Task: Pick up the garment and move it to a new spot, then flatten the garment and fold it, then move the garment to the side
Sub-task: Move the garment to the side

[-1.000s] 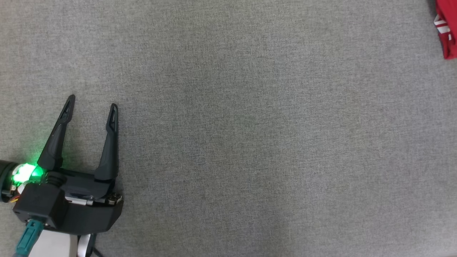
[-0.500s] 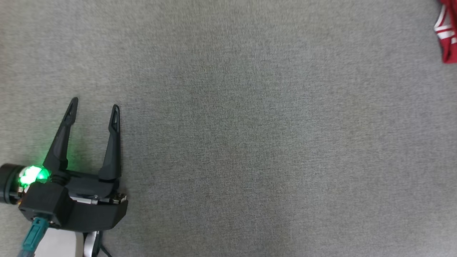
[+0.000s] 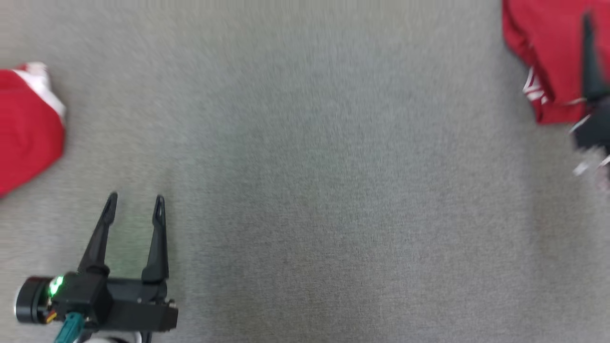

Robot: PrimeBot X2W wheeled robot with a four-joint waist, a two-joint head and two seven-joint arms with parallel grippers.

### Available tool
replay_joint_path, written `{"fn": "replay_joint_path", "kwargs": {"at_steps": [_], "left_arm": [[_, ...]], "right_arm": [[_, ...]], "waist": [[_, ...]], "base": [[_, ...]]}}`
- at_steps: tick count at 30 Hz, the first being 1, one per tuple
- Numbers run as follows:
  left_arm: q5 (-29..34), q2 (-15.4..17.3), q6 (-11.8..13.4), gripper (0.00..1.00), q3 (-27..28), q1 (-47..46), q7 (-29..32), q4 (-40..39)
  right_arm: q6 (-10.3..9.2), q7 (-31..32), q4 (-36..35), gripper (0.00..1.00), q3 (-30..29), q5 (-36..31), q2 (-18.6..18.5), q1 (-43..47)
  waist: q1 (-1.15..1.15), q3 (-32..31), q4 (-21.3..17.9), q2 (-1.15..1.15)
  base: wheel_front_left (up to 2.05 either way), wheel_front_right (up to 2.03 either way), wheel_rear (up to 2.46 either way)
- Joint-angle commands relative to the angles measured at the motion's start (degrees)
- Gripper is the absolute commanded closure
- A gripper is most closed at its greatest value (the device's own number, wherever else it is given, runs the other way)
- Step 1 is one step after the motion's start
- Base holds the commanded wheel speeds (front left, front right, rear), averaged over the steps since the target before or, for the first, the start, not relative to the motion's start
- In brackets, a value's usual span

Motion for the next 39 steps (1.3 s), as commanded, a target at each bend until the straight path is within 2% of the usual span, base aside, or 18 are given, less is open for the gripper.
{"fn": "replay_joint_path", "kwargs": {"at_steps": [1, 7, 17, 28, 39], "left_arm": [[-0.2, -0.4, 0.3, 0.0, 0.5, 1.4, -0.2, 0.2], [0.0, -1.4, 0.2, 0.0, 1.5, 4.6, -0.2, 1.0], [0.0, -2.7, 0.2, 0.0, 2.4, 7.6, -0.2, 2.2], [0.4, -3.0, 0.2, 0.0, 3.1, 9.8, -0.2, 2.9], [-0.7, -2.4, 0.1, 0.0, 2.6, 10.3, -0.2, 5.0]], "right_arm": [[-0.17, -0.3, -0.9, 0.0, -0.2, -0.2, 0.9, 2.3], [-0.17, -0.2, -5.4, 0.0, -0.8, 0.1, 4.3, 11.5], [-0.17, 1.2, -13.1, 0.0, -6.3, 2.0, 9.6, 27.1], [-0.17, 1.9, -18.9, 0.0, -10.0, 1.3, 16.0, 38.6], [-0.17, 1.4, -21.7, 0.0, -10.3, -0.2, 21.4, 47.7]], "waist": [[0.0, -6.9, 2.1, 0.0], [0.0, -13.0, 3.6, 0.0], [0.0, -19.2, 5.0, 0.0], [0.0, -22.1, 3.8, 0.0], [0.0, -23.7, 3.5, 0.0]], "base": [[0.0, 0.0, 0.0], [0.0, 0.0, 0.0], [0.0, 0.0, 0.0], [0.0, 0.0, 0.0], [0.0, 0.0, 0.0]]}}
